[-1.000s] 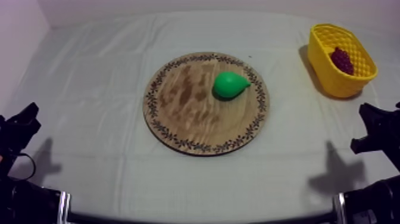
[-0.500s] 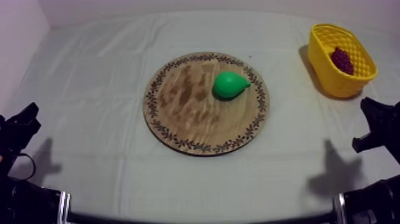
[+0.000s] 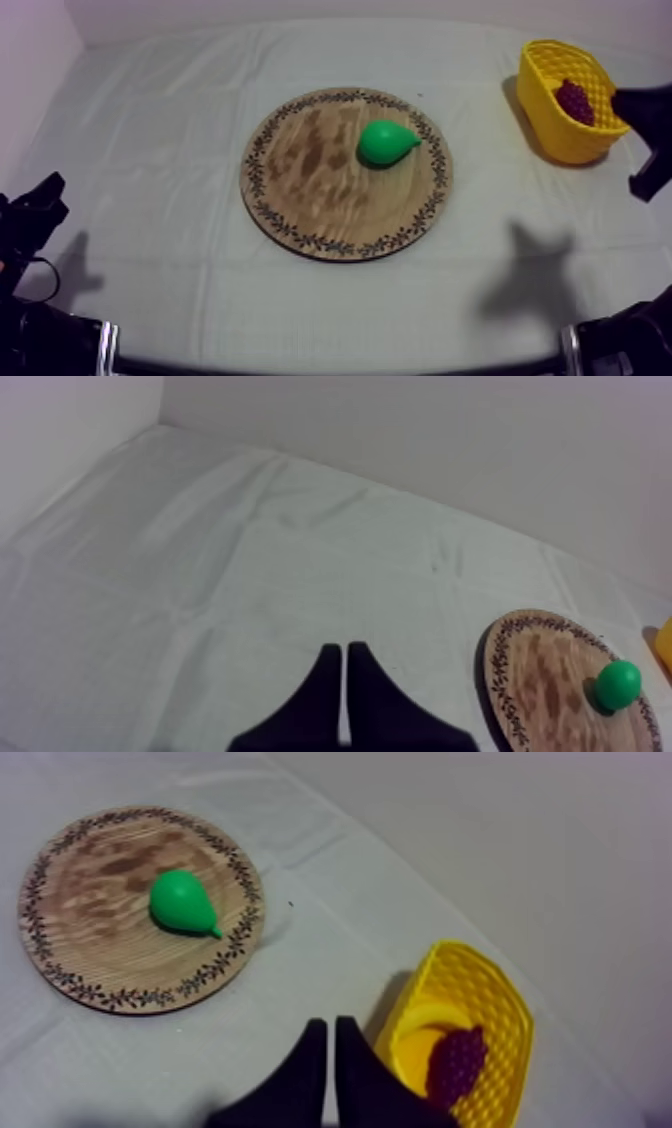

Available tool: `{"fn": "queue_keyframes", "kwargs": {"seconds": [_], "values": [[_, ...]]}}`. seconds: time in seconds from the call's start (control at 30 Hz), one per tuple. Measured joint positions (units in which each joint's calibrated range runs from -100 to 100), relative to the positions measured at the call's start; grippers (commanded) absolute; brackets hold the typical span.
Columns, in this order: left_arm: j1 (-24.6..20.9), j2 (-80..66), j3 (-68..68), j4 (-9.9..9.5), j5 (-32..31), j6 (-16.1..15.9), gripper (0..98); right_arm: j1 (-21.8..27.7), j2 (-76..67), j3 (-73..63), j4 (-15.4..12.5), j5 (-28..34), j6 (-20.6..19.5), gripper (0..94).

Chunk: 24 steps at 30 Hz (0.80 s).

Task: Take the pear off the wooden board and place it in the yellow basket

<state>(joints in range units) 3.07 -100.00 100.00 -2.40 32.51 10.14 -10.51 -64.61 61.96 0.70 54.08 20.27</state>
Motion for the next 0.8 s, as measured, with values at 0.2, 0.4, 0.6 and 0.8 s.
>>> {"fn": "queue_keyframes", "kwargs": {"seconds": [0.2, 0.4, 0.6, 0.8], "values": [[0.0, 0.0, 0.0, 0.00, 0.0, 0.0, 0.1, -4.1, 15.4, -18.2, 1.6, 8.3, 2.0, 0.6], [0.0, 0.0, 0.0, 0.00, 0.0, 0.0, 0.1, -7.2, 31.0, -33.5, 2.3, 15.0, 4.8, 0.6], [0.0, 0.0, 0.0, 0.00, 0.0, 0.0, 0.1, -9.7, 45.4, -48.8, 3.0, 22.9, 7.4, 0.7], [0.0, 0.0, 0.0, 0.00, 0.0, 0.0, 0.1, -11.8, 58.7, -61.9, 3.9, 31.0, 9.9, 0.7]]}}
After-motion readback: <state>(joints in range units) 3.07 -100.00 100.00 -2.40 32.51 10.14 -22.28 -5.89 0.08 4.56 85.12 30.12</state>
